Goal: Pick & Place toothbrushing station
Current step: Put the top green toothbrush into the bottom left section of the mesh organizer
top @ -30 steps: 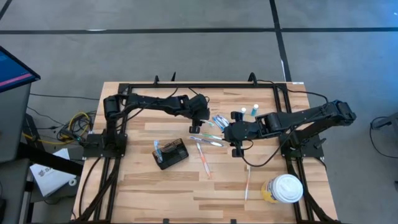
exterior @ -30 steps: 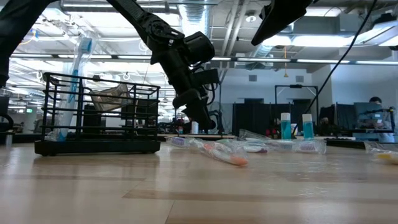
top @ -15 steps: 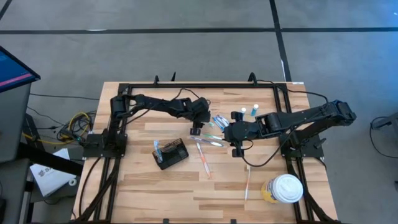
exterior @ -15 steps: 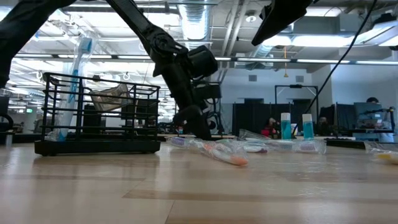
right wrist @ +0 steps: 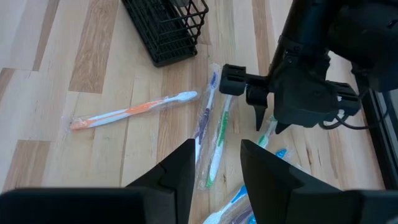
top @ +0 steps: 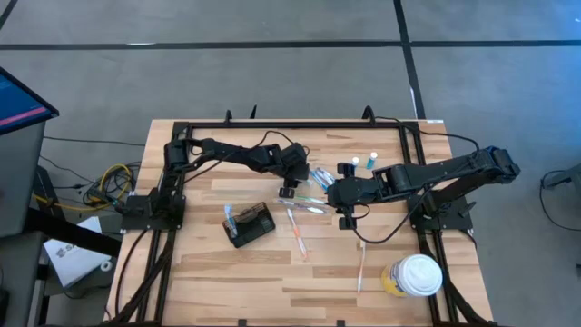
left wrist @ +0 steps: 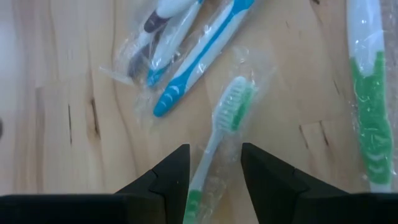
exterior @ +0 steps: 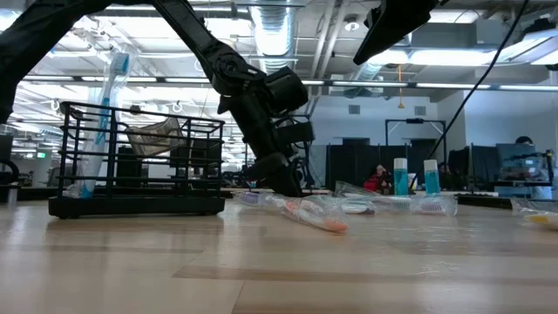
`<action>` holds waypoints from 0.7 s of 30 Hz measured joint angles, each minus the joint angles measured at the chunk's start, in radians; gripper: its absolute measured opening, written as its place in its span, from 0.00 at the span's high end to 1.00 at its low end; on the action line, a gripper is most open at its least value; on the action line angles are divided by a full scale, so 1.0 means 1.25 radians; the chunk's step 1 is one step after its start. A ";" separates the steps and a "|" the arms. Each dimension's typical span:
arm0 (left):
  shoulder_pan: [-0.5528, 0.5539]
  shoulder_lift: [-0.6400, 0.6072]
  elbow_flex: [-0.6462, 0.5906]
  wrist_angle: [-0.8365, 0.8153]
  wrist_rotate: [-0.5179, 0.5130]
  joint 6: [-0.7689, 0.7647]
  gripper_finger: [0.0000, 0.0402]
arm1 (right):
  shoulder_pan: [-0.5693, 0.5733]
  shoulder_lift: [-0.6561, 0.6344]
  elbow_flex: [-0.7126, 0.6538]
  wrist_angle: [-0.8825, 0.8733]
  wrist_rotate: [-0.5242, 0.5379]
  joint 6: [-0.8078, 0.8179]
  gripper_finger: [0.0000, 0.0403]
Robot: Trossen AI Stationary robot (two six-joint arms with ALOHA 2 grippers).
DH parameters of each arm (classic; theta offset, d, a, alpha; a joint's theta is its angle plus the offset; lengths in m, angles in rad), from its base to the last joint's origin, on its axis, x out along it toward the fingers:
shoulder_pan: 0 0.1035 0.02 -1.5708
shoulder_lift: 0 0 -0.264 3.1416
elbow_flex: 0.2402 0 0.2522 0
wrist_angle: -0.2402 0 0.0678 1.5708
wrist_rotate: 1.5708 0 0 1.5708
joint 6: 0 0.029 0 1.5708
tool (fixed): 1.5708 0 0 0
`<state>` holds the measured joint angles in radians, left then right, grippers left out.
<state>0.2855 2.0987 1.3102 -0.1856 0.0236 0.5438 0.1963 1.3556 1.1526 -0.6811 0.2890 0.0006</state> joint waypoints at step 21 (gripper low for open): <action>0.002 0.001 -0.003 0.014 0.086 0.022 0.80 | 0.000 0.000 0.000 0.000 0.000 0.000 0.71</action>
<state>0.2882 2.0998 1.3064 -0.1686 0.1313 0.5719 0.1963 1.3556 1.1526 -0.6811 0.2890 0.0009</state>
